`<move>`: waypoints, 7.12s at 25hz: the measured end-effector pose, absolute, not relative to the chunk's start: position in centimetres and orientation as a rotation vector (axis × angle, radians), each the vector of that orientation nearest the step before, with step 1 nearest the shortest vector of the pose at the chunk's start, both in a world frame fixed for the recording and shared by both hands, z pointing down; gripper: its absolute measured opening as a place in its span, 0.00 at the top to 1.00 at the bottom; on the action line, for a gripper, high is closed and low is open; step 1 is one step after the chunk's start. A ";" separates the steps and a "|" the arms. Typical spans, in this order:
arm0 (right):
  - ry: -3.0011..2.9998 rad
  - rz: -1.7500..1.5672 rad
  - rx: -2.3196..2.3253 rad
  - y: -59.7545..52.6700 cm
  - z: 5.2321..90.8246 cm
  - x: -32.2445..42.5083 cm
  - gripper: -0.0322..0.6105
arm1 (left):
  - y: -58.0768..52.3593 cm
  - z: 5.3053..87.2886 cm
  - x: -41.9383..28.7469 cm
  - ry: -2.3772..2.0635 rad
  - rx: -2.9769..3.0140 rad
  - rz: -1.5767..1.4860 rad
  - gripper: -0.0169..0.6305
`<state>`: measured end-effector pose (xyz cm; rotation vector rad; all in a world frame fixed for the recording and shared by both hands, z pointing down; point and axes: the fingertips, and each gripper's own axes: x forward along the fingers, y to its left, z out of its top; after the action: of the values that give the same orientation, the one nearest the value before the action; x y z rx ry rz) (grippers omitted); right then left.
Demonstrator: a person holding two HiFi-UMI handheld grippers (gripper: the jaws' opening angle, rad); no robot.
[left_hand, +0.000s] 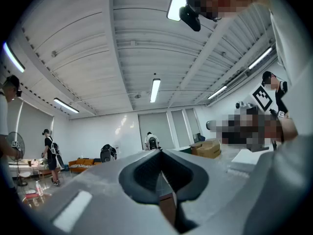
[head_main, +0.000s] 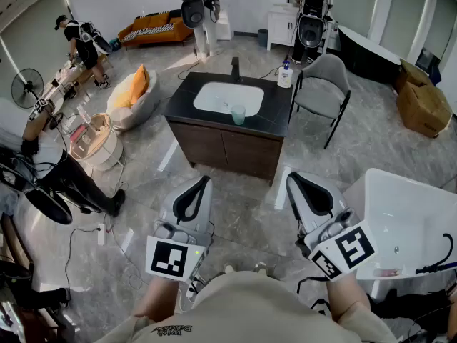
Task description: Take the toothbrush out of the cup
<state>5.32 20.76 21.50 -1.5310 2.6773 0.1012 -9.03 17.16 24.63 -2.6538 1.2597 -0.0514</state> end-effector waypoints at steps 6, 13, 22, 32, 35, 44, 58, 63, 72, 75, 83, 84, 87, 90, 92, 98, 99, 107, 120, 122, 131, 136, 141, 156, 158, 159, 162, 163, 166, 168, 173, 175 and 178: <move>2.665 0.104 -1.519 20.8 21.0 5.7 0.95 | 17.4 24.7 -9.3 1.298 -2.668 -0.052 0.97; 2.654 0.047 -1.513 20.2 21.5 6.2 0.95 | 17.3 24.6 -9.7 1.329 -2.654 -0.081 0.97; 2.631 0.065 -1.517 20.2 21.9 8.1 0.94 | 17.2 25.3 -7.9 1.314 -2.651 -0.103 0.97; 2.583 0.113 -1.521 20.8 21.2 12.0 0.72 | 18.0 25.2 -4.3 1.326 -2.662 -0.099 0.97; 2.600 0.125 -1.514 20.9 21.7 13.0 0.72 | 18.3 25.4 -3.5 1.341 -2.642 -0.089 0.97; 2.630 0.108 -1.504 20.7 23.2 14.5 0.72 | 18.4 26.5 -2.9 1.372 -2.620 -0.077 0.97; 2.695 0.170 -1.485 15.8 25.0 13.1 0.73 | 13.5 29.0 -3.1 1.388 -2.643 -0.054 0.97; 2.699 0.143 -1.488 11.8 25.9 12.4 0.73 | 9.7 29.9 -4.2 1.411 -2.650 -0.070 0.97; 2.725 0.097 -1.530 2.6 27.0 10.0 0.74 | 0.0 30.8 -6.4 1.408 -2.692 -0.080 0.97; 2.732 0.080 -1.548 -1.0 27.2 8.9 0.74 | -3.8 31.0 -7.0 1.382 -2.710 -0.098 0.97; 2.719 0.044 -1.604 -10.8 26.9 6.0 0.74 | -13.9 31.3 -9.0 1.341 -2.796 -0.126 0.97; 2.719 0.039 -1.610 -12.0 26.9 5.7 0.74 | -15.1 31.3 -9.3 1.337 -2.799 -0.125 0.97; 2.719 0.028 -1.619 -15.1 27.0 4.6 0.74 | -18.4 31.1 -10.2 1.326 -2.805 -0.127 0.97; 2.717 0.021 -1.628 -17.7 27.2 3.7 0.74 | -20.7 31.1 -10.9 1.310 -2.816 -0.123 0.97; 2.719 0.022 -1.632 -19.4 27.5 3.0 0.74 | -22.0 31.3 -11.2 1.291 -2.827 -0.125 0.97; 2.742 0.003 -1.631 -23.2 28.3 1.9 0.74 | -25.5 31.7 -12.1 1.305 -2.829 -0.144 0.97; 2.746 -0.003 -1.632 -23.5 28.5 1.9 0.74 | -25.9 31.7 -12.2 1.309 -2.829 -0.140 0.97; 2.771 -0.038 -1.628 -26.3 29.6 4.2 0.74 | -28.4 32.6 -10.3 1.310 -2.828 -0.154 0.97; 3.018 -0.205 -1.424 -31.1 35.1 6.9 0.74 | -31.3 35.6 -6.9 1.443 -2.781 -0.295 0.97; 3.061 -0.254 -1.380 -32.0 36.7 6.5 0.74 | -31.8 37.0 -6.7 1.440 -2.787 -0.346 0.97; 3.283 -0.402 -1.253 -35.6 45.0 4.6 0.74 | -34.3 43.1 -6.3 1.471 -2.804 -0.538 0.97; 3.397 -0.513 -1.171 -36.4 49.8 3.3 0.74 | -35.5 45.5 -7.0 1.572 -2.858 -0.530 0.97; 3.508 -0.634 -1.084 -37.0 54.5 2.5 0.74 | -36.0 48.4 -7.0 1.589 -2.893 -0.608 0.97; 3.821 -0.671 -0.990 -37.3 65.5 0.1 0.72 | -34.1 58.2 -8.8 1.744 -3.044 -0.771 0.97; 3.836 -0.678 -0.986 -37.2 66.2 -0.2 0.73 | -33.6 58.7 -9.1 1.750 -3.051 -0.787 0.97; 3.845 -0.669 -0.991 -37.3 66.4 -0.3 0.75 | -33.5 58.8 -9.2 1.752 -3.053 -0.794 0.97; 3.859 -0.564 -1.051 -38.1 66.5 -0.3 0.82 | -33.4 59.0 -9.5 1.770 -3.052 -0.800 0.97; 3.859 -0.530 -1.081 -38.3 66.5 -0.2 0.83 | -33.4 59.0 -9.6 1.776 -3.051 -0.798 0.97; 3.829 -0.458 -1.176 -39.0 65.7 0.1 0.88 | -33.4 58.5 -9.8 1.781 -3.048 -0.785 0.97; 3.794 -0.449 -1.222 -39.4 64.8 0.5 0.89 | -33.4 58.1 -9.7 1.777 -3.047 -0.779 0.97; 3.695 -0.428 -1.325 -40.2 62.1 2.2 0.90 | -34.2 56.9 -8.8 1.724 -3.043 -0.747 0.97; 3.631 -0.428 -1.375 -40.5 60.1 3.0 0.90 | -34.9 55.8 -8.5 1.696 -3.030 -0.723 0.97; 3.540 -0.406 -1.431 -40.5 57.0 4.2 0.90 | -35.7 53.9 -8.2 1.667 -2.999 -0.690 0.97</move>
<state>4.22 -40.48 56.96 -1.4309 3.5398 -0.4056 -8.19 -35.72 53.85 -2.9995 1.6672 -0.6901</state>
